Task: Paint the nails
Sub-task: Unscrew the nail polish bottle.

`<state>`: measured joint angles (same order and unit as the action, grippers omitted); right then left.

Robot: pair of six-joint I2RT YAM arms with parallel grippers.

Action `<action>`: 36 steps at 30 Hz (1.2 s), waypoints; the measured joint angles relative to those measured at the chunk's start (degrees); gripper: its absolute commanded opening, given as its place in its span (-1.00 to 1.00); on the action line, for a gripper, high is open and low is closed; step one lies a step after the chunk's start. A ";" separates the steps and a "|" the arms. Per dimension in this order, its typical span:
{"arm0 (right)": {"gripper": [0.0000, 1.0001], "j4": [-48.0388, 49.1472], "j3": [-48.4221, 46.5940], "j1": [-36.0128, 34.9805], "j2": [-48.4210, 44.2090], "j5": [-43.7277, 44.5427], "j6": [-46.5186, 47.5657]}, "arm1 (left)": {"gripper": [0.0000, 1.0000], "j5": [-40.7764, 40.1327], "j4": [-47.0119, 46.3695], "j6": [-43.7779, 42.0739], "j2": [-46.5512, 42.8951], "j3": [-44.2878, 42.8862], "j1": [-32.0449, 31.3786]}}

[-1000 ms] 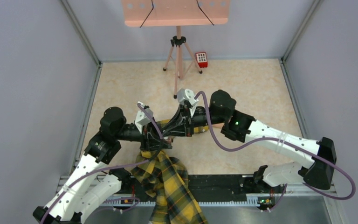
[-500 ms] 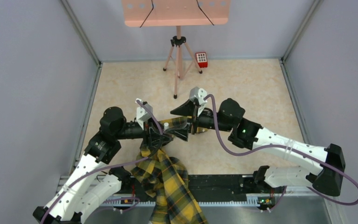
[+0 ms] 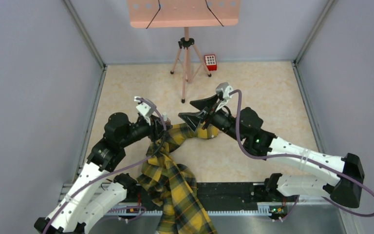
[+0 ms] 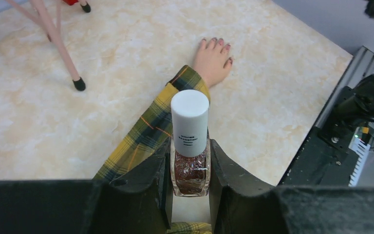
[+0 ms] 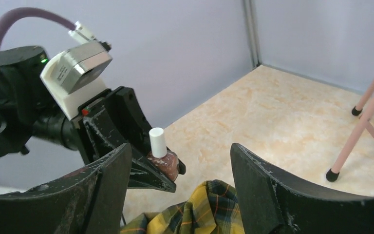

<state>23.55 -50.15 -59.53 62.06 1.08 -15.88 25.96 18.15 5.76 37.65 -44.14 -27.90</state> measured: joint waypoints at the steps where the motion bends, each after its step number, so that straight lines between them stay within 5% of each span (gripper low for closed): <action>1: 0.40 0.70 -0.02 -0.11 0.66 1.49 -0.96 | -1.00 -1.42 0.33 0.04 0.11 0.00 0.00; 13: 0.16 -1.09 -7.28 -2.51 14.60 5.09 -5.44 | -1.00 -4.90 0.48 0.09 1.16 0.00 0.00; 32: -0.09 -2.43 -10.93 -2.62 18.64 1.16 -6.88 | -1.00 -4.81 0.61 0.07 1.53 0.00 0.00; 36: -0.29 -2.64 -11.50 -2.62 19.23 0.24 -6.93 | -1.00 -4.81 0.61 0.07 1.53 0.00 0.00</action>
<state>20.91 -61.65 -62.15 81.30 1.32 -22.81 21.15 18.76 5.82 39.18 -44.14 -27.90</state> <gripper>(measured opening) 0.424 0.317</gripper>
